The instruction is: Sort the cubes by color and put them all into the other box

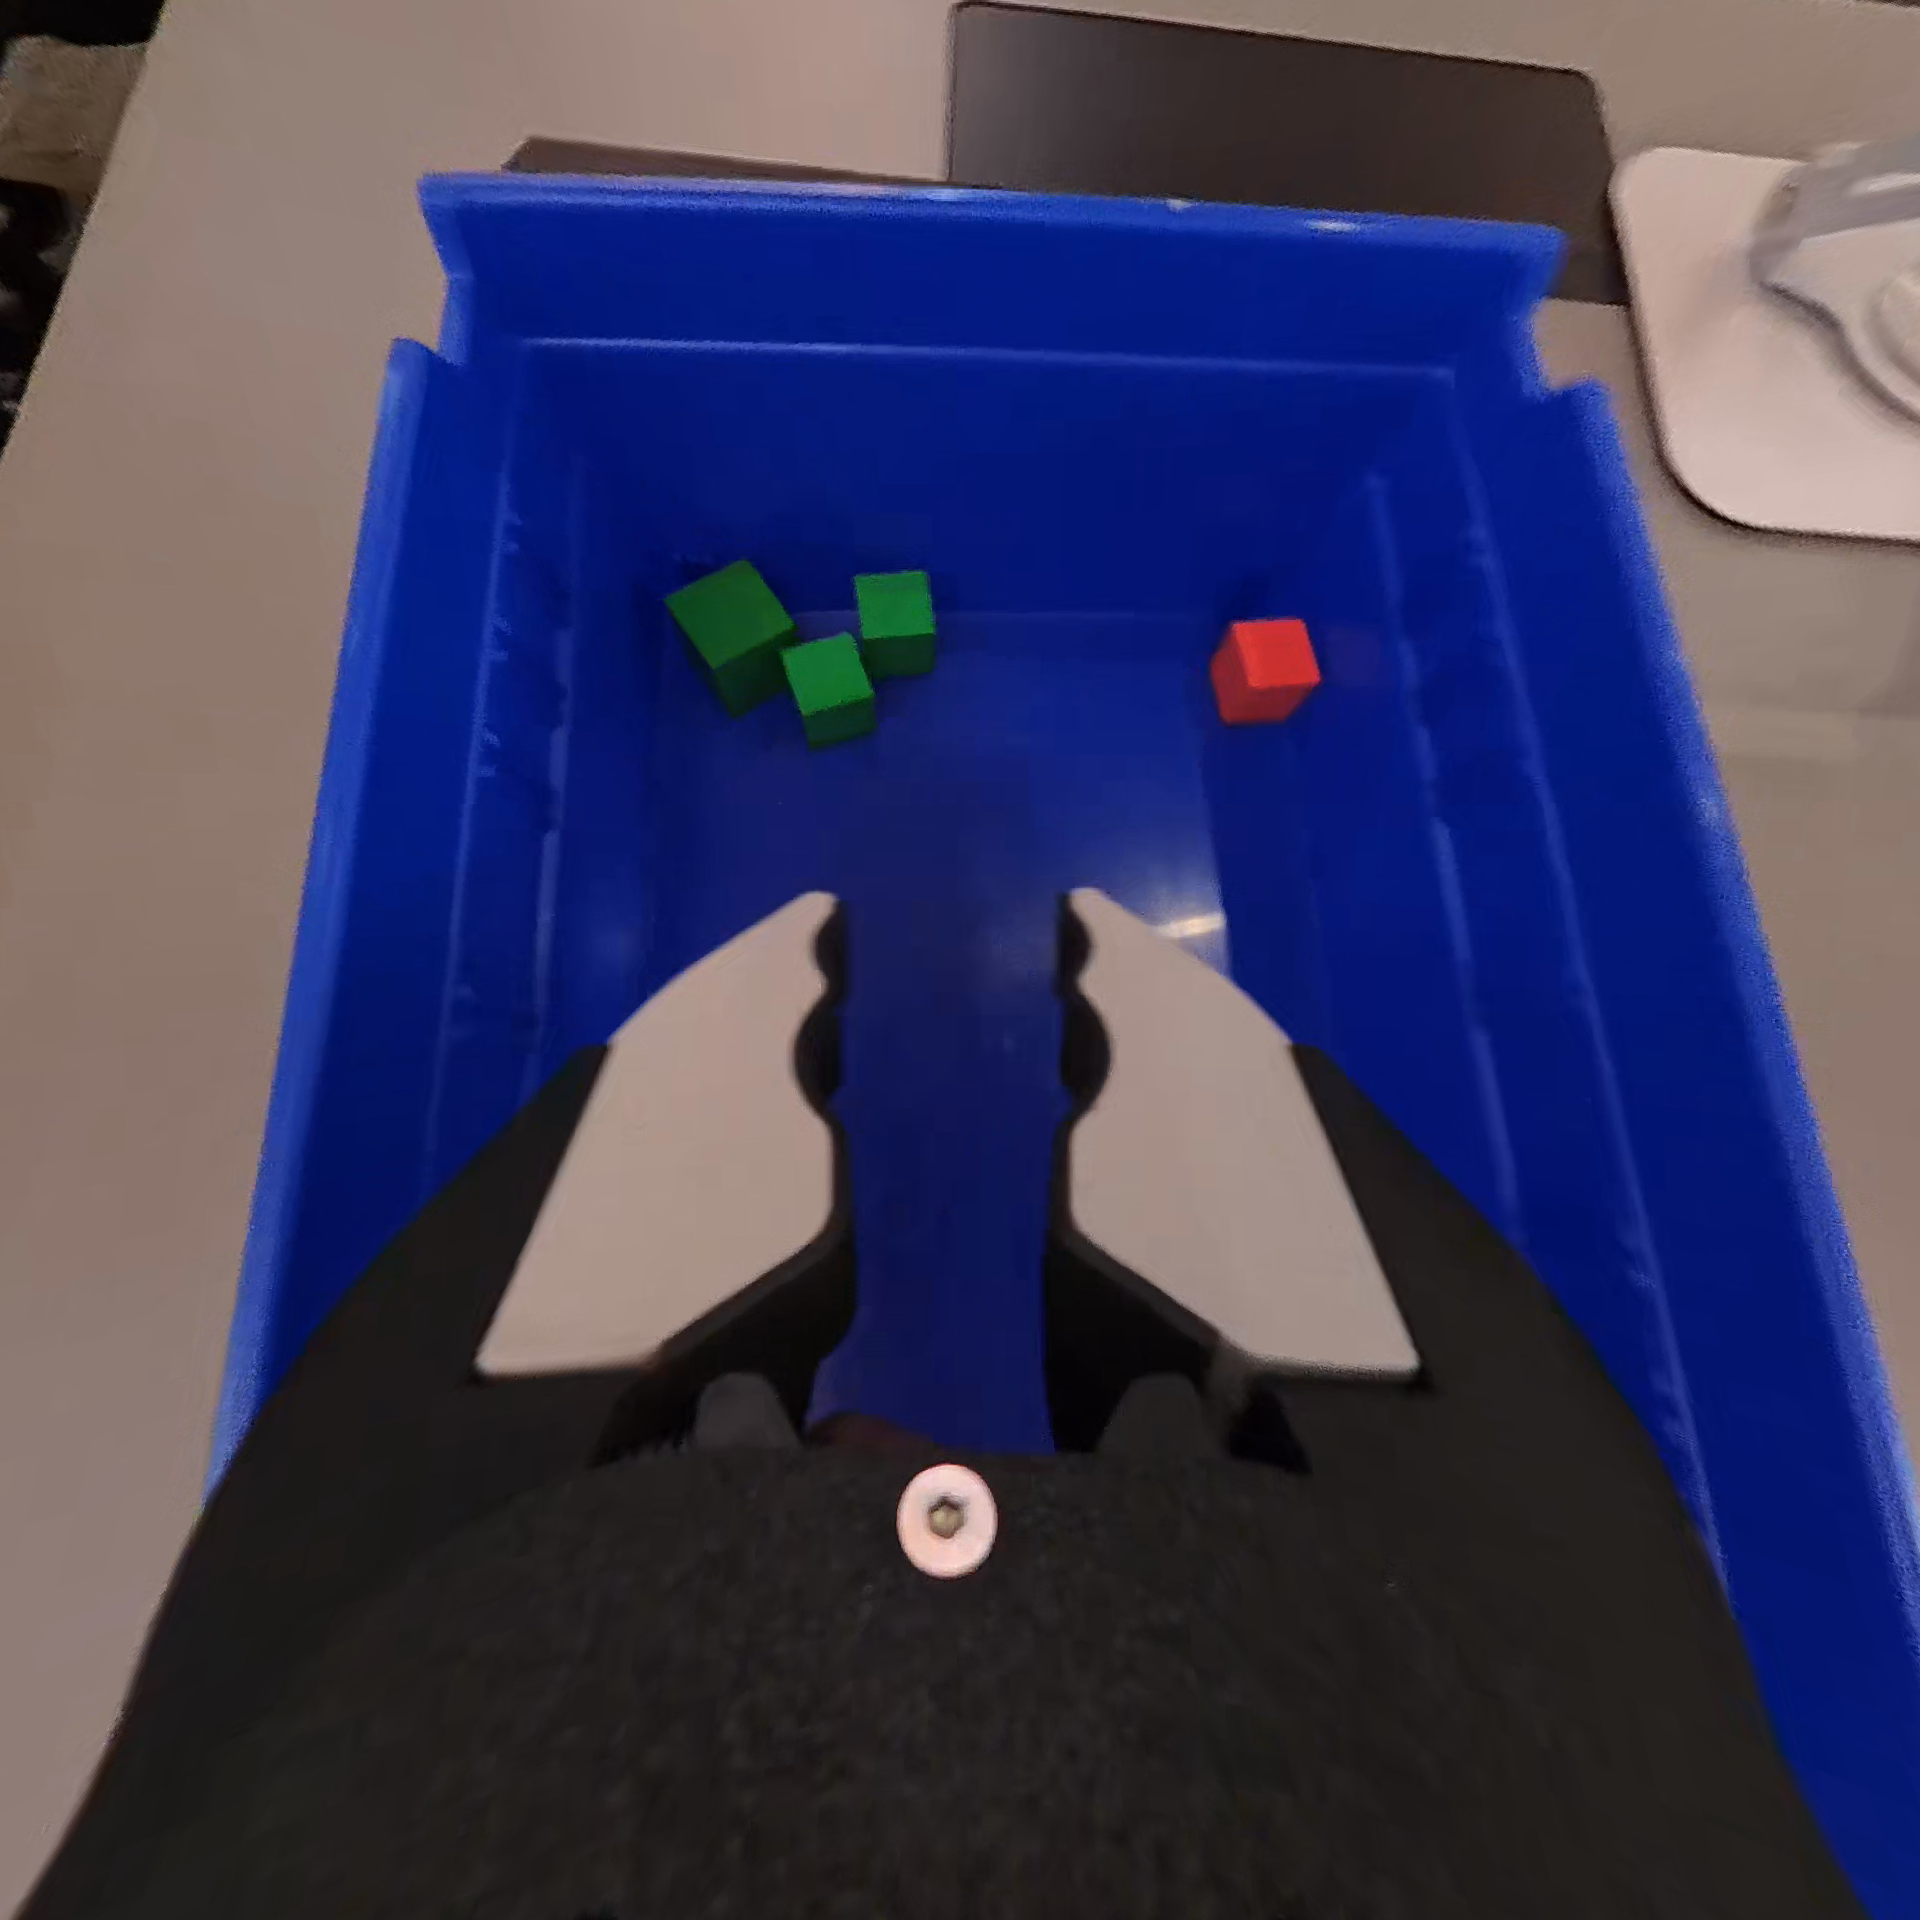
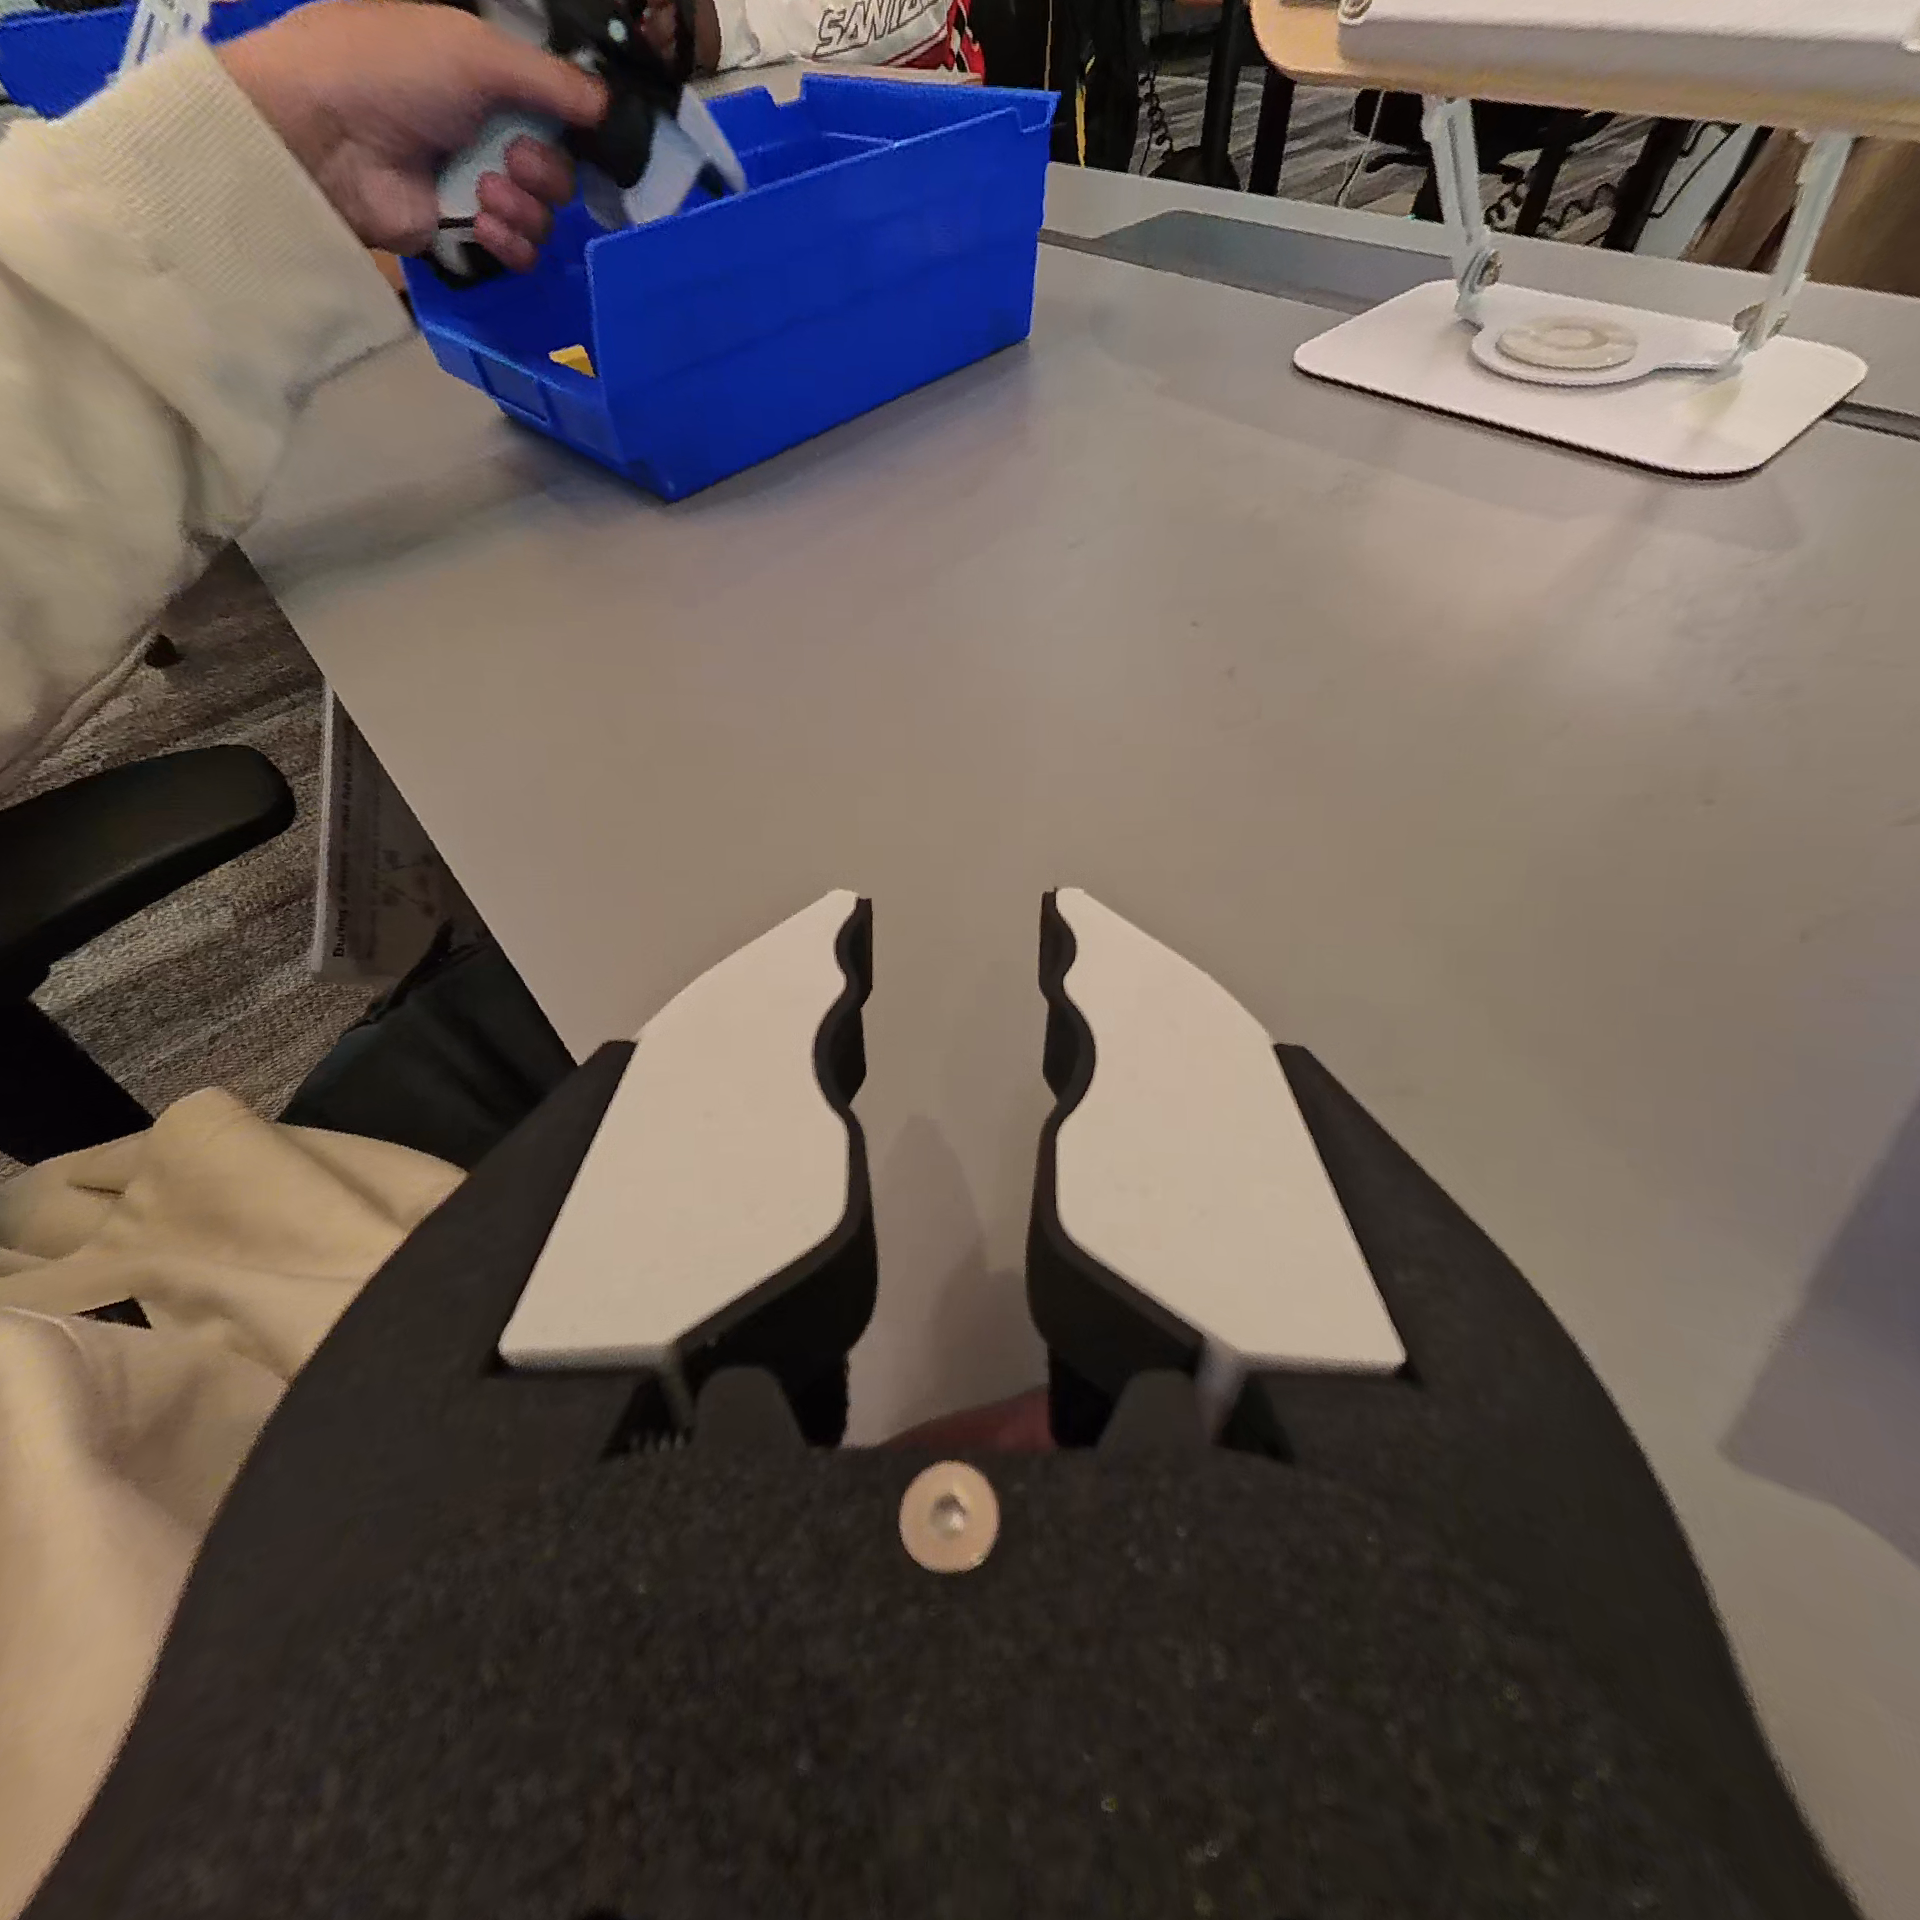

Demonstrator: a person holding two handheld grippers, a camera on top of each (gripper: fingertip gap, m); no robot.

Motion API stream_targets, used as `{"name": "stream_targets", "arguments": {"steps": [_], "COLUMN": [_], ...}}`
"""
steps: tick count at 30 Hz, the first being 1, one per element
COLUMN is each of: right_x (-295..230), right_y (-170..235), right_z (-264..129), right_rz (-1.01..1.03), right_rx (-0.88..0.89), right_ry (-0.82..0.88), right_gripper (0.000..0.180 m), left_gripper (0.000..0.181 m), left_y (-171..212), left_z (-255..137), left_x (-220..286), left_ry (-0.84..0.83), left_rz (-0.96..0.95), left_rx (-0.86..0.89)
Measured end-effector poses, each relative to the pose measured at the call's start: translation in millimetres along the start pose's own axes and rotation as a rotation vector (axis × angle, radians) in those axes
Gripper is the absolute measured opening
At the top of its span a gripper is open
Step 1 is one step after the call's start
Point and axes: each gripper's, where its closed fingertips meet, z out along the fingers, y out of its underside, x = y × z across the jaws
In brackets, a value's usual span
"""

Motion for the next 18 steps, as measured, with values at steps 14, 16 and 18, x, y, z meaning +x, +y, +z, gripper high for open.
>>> {"name": "stream_targets", "arguments": {"steps": [14,16,18], "right_x": [-4,-3,-2], "right_y": [12,14,14], "right_z": [6,7,7], "right_rz": [-0.057,-0.027,-0.012], "right_rx": [-0.050,-0.055,-0.054], "right_ry": [0.008,-0.004,-0.012], "right_gripper": [0.030,0.030,0.030], "left_gripper": [0.023,0.023,0.023], "left_y": [-3,-5,-6], "left_z": [106,109,110], "left_x": [-44,-46,-46], "left_ry": [-0.206,-0.211,-0.205], "left_rz": [-0.106,-0.104,-0.088], "left_rx": [-0.209,-0.195,-0.195]}}
